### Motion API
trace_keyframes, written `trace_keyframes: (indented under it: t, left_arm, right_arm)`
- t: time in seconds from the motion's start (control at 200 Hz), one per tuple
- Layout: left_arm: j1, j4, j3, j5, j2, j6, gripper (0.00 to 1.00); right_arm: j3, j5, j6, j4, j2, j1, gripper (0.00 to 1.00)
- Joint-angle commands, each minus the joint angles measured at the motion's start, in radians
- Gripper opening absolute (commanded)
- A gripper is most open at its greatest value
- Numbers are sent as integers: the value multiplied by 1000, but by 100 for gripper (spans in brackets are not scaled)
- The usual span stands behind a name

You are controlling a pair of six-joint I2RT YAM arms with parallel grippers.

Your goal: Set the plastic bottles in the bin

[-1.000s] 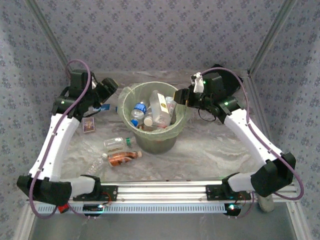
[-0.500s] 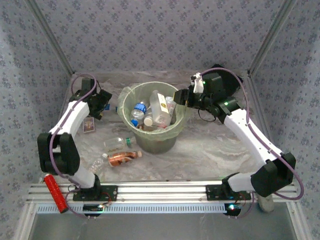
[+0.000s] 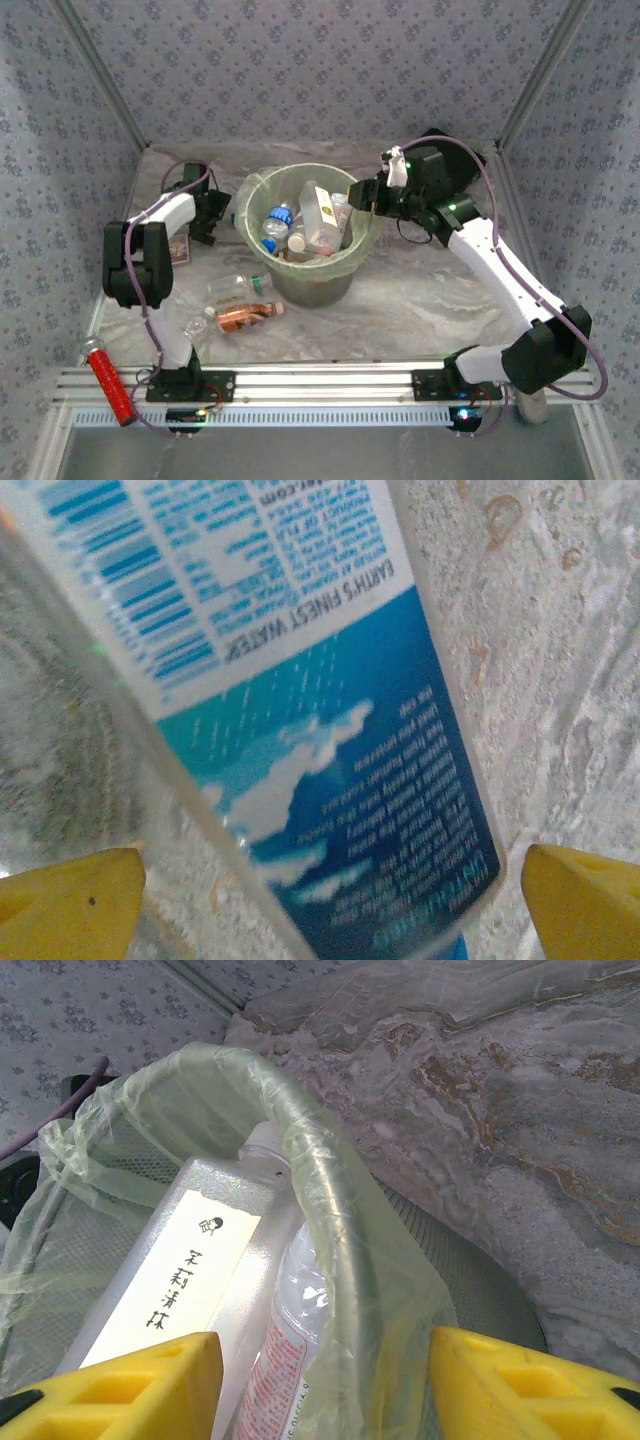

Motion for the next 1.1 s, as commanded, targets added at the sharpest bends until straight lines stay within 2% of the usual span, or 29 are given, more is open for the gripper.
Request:
trace_keyframes:
  t: [0.0,0.245,0.44,0.55,0.86,1.094]
  left_arm:
    - [9,25,40,-23,41,-24,97]
    - [14,23,67,-19,101,-13,93]
    - [16,18,61,-19,97,-7,80]
    - [15,7,62,-20,82,0,76]
    - [16,-20,51,-28,-2,30,62]
    - [10,-56,23,-34,-148,98,59]
  right_arm:
    - [10,-1,-20,-24,-11,-5,58]
    - [2,-2,-20,-24,-10,-13,58]
    - [4,-4,-19,-25,-10,-16,58]
    - [2,-4,-14,-22,-10,-16,57]
    - [0,8,-8,-26,-19,-16,57]
    - [3,-4,1,-17,-32,-15,57]
